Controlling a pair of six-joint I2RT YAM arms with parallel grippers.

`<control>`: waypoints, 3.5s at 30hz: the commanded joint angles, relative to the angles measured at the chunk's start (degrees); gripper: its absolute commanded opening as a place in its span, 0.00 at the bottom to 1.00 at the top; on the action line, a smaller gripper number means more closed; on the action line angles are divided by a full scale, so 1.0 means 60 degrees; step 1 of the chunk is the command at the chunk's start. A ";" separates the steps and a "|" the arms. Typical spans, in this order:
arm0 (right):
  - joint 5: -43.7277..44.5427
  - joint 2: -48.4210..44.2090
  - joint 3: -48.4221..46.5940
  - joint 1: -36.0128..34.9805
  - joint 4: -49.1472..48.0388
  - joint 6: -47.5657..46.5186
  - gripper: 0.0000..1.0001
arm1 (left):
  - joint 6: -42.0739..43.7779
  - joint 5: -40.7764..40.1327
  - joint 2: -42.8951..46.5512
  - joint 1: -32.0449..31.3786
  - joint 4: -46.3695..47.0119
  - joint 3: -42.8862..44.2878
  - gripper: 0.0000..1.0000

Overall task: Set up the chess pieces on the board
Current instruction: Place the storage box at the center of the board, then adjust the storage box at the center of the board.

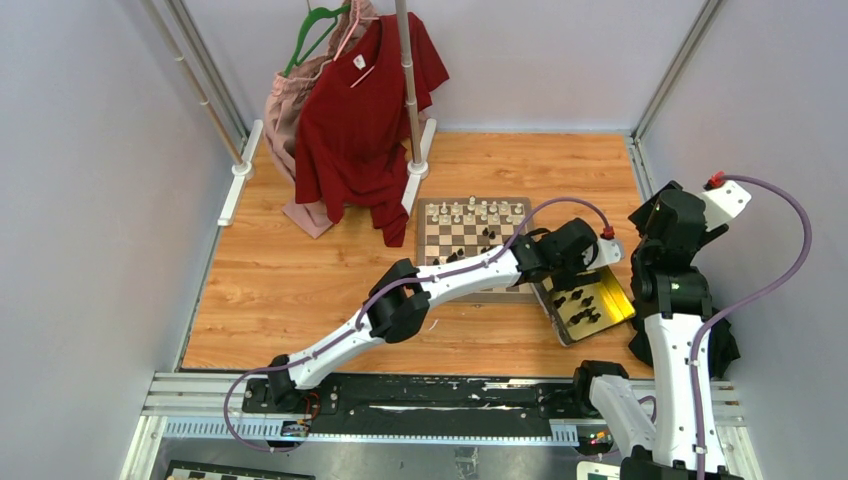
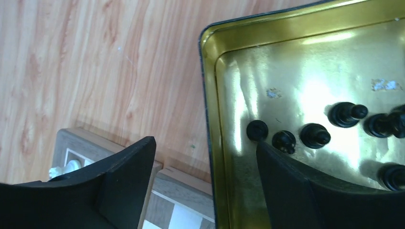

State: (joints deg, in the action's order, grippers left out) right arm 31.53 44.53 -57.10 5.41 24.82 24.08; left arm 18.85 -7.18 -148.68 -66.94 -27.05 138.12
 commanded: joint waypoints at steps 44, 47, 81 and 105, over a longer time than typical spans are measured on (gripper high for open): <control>-0.1970 0.2252 0.2011 0.0138 0.0860 -0.0876 0.66 | -0.8675 -0.1704 0.9360 0.3199 0.2095 -0.9686 0.63; -0.2083 0.2634 0.2116 0.0138 0.0798 -0.0920 0.66 | -0.8756 -0.1684 0.9567 0.3417 0.2222 -0.9987 0.62; -0.2047 0.7697 -0.0655 0.0649 0.0113 -0.1286 0.66 | -0.8696 -0.0362 0.8409 0.4681 0.2560 -0.9643 0.60; -0.1170 0.9378 -0.1894 0.1085 -0.0632 -0.0249 0.69 | -0.8445 -0.1143 0.8362 0.5146 0.2391 -1.0233 0.60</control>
State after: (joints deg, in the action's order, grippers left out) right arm 21.41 98.74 -66.28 10.59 22.68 20.47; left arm -32.75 -11.22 -98.83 -36.80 -12.71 78.37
